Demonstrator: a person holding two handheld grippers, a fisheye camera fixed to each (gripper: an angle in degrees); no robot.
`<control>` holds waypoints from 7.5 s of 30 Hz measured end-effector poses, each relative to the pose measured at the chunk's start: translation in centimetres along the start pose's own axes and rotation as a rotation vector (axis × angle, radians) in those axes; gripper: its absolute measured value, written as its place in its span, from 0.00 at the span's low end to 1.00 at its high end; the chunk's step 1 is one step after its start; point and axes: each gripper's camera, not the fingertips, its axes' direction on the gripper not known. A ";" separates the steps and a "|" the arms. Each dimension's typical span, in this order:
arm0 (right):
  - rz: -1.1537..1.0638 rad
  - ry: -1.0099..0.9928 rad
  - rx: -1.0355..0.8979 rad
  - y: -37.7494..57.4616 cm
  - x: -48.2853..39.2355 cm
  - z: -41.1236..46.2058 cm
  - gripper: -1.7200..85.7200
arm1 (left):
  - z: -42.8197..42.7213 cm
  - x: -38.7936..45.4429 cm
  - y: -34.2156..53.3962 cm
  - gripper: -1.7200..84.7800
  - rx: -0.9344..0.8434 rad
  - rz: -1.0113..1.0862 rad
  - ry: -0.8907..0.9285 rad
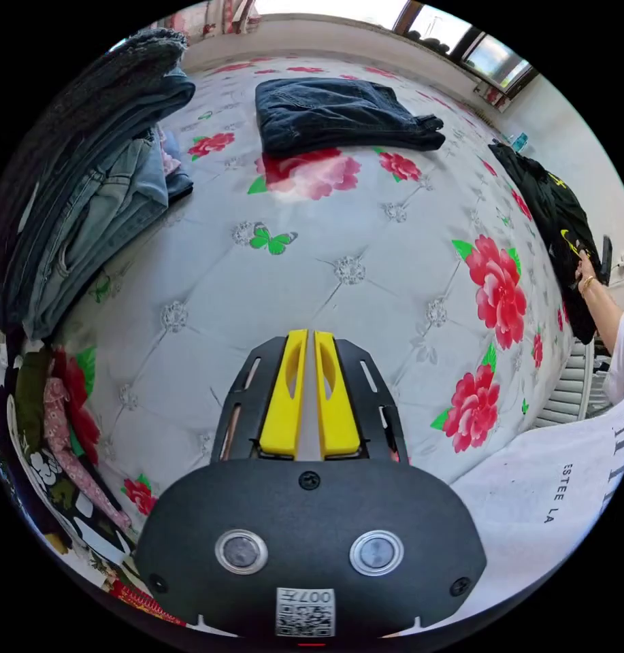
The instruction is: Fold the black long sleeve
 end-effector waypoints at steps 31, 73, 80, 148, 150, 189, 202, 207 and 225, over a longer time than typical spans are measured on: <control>-0.983 -1.428 -0.540 26.2 -29.4 -17.7 0.05 | -9.1 -10.6 11.8 0.06 0.129 -0.134 0.317; -1.184 -0.858 -0.241 30.1 -17.2 -18.4 0.09 | -17.6 -15.3 10.8 0.11 0.311 -0.030 0.098; -1.245 -0.629 -0.126 22.1 -27.0 -16.1 0.11 | -14.7 -11.5 20.7 0.16 0.165 -0.124 0.301; -0.470 -0.338 0.326 8.3 -12.4 -29.8 0.10 | -27.1 -17.7 9.4 0.08 0.587 -0.272 0.089; -0.399 -0.364 0.141 7.6 -11.8 -25.8 0.10 | -25.7 -18.6 7.4 0.10 0.588 -0.266 0.168; -0.610 -0.585 -0.233 24.8 -13.9 -17.5 0.13 | -15.7 -7.0 16.2 0.12 0.291 -0.168 -0.021; -0.797 -0.219 -0.256 19.8 -18.9 -9.8 0.06 | -5.2 9.4 3.5 0.07 0.018 0.268 -0.074; -0.628 -0.076 -0.161 14.9 -7.1 -9.5 0.05 | -13.7 1.6 7.2 0.06 0.184 0.121 -0.052; -0.673 -0.670 -0.104 12.6 -7.0 -13.8 0.14 | -18.2 -6.8 7.7 0.11 0.191 -0.324 -0.598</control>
